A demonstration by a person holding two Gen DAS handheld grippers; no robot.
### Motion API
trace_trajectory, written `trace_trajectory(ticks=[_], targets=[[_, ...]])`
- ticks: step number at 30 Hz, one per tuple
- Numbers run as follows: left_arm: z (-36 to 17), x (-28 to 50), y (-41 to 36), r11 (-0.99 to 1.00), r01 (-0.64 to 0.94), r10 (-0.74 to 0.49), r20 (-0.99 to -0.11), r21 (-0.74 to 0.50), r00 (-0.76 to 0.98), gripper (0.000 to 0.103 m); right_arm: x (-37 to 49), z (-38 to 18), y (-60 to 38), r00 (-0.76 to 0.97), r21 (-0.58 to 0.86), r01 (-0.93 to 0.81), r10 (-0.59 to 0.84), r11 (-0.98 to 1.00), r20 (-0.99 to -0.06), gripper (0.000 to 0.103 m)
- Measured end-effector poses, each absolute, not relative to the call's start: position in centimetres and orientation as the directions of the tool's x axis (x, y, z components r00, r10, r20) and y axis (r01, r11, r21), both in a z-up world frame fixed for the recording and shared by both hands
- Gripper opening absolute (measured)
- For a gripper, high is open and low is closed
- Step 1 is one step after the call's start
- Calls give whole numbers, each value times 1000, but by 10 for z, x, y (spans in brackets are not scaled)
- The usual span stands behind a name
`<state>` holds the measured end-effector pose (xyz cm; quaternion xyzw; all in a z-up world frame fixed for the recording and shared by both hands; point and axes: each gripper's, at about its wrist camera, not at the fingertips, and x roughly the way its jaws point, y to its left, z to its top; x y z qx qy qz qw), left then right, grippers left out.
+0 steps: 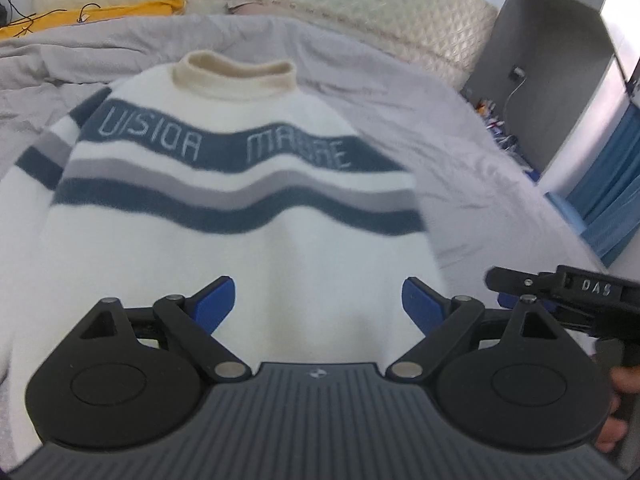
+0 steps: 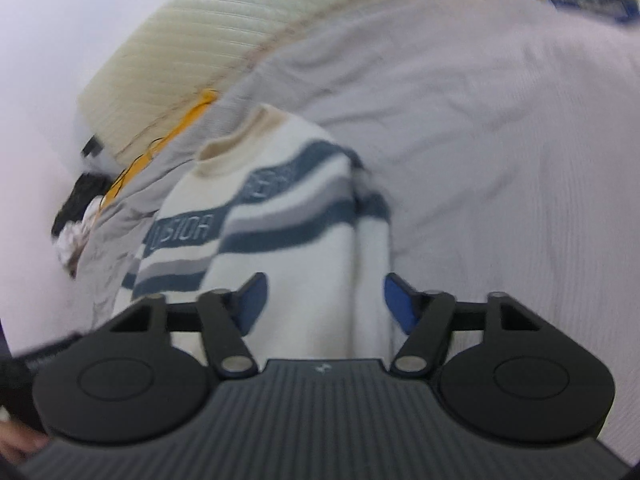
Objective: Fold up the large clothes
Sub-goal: 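Grasp the sleeve cuff with the right tool and fold it across the sweater front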
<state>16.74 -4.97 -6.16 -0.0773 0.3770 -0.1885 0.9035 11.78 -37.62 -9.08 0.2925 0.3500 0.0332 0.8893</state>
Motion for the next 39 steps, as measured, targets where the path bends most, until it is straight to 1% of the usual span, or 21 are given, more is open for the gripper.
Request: trace_trajectory(ticks=[2, 3, 5, 7, 8, 11, 14, 18, 21, 24, 27, 28, 30, 31, 34, 36, 39], targets=[[-75, 177, -50, 920, 273, -392, -662, -282, 639, 88, 123, -107, -381, 734, 593, 197, 283, 781, -618, 44], [-80, 181, -49, 919, 270, -395, -665, -288, 634, 85, 126, -113, -382, 723, 603, 221, 287, 766, -629, 38], [-91, 192, -47, 919, 253, -393, -677, -302, 622, 80, 132, -125, -384, 700, 597, 248, 285, 763, -655, 31], [-101, 204, -46, 916, 236, -399, -690, -324, 604, 72, 141, -132, -384, 691, 565, 268, 253, 780, -677, 31], [-105, 209, -44, 912, 233, -407, -691, -336, 598, 71, 146, -135, -385, 689, 555, 268, 246, 787, -682, 31], [-112, 223, -42, 905, 220, -420, -687, -363, 593, 69, 162, -148, -386, 672, 556, 271, 259, 786, -694, 30], [-114, 231, -44, 902, 221, -426, -679, -371, 598, 69, 170, -153, -384, 682, 613, 212, 334, 761, -651, 27], [-113, 238, -40, 890, 202, -442, -663, -409, 604, 69, 175, -151, -377, 687, 584, 154, 339, 797, -643, 16], [-106, 237, -30, 881, 191, -450, -638, -434, 625, 69, 170, -139, -372, 717, 557, 100, 328, 825, -615, 14], [-92, 231, -17, 866, 187, -460, -593, -464, 661, 69, 160, -119, -359, 766, 527, 6, 335, 850, -549, 13], [-79, 224, -3, 826, 207, -509, -535, -524, 675, 69, 156, -104, -345, 791, 506, -92, 371, 858, -486, 13], [-77, 222, 1, 804, 227, -541, -517, -549, 664, 69, 156, -102, -339, 791, 497, -115, 381, 860, -478, 12], [-77, 223, 4, 743, 288, -632, -491, -604, 599, 69, 154, -96, -320, 785, 458, -161, 394, 875, -477, 12], [-79, 222, 6, 719, 300, -658, -475, -627, 585, 69, 151, -94, -312, 779, 444, -186, 407, 876, -476, 12], [-89, 227, 9, 675, 274, -692, -457, -686, 559, 69, 148, -96, -293, 757, 416, -240, 438, 877, -485, 12], [-96, 231, 10, 628, 263, -725, -429, -732, 538, 69, 147, -101, -280, 744, 384, -268, 443, 884, -500, 12], [-105, 238, 8, 612, 238, -731, -423, -754, 536, 69, 144, -109, -268, 718, 364, -299, 459, 882, -523, 12]])
